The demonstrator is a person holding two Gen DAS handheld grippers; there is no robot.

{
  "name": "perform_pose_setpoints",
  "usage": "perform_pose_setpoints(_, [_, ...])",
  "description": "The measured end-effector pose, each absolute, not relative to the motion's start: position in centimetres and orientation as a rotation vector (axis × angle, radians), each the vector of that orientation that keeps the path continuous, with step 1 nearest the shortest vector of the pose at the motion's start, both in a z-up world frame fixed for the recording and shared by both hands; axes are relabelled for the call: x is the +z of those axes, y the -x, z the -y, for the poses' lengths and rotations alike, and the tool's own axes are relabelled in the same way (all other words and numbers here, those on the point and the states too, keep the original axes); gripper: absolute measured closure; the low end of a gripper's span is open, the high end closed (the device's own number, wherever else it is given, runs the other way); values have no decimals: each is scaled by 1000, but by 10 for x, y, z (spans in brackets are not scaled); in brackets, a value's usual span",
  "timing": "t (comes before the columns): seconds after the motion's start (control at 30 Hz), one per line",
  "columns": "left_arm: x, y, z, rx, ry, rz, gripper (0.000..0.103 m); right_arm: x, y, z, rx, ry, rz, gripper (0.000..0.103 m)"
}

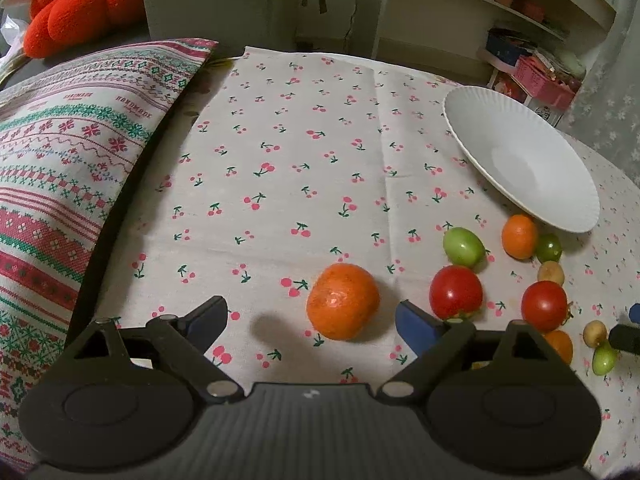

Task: Organize fruits
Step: 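Move both tools toward the large orange tangerine and red tomato, then grasp the tangerine with the left tool while the right tool grasps the red tomato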

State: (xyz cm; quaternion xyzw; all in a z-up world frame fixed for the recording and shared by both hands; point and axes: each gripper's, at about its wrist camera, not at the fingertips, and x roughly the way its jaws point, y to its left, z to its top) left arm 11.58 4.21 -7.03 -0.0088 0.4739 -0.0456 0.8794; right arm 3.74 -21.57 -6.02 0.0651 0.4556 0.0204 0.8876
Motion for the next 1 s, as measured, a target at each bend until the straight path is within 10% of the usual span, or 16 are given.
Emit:
perform_pose_setpoints(0.2, [-69,-115,-41,-100,16,-986,29,-61,-38,225,35,-251,-948,4])
perform_pose_setpoints(0.63, [-75,-115,-36,-118,-11,-988,28,-65,-37,215,65,-248,-965,3])
perform_pose_setpoints(0.8, [-78,-118,-38,-118,8,-996,32,-70,-37,208,60,-188,-974,24])
perform_pose_setpoints(1.0, [-84,-121,-39,-144,45,-1013,58,-69,-40,198,87,-164,-939,31])
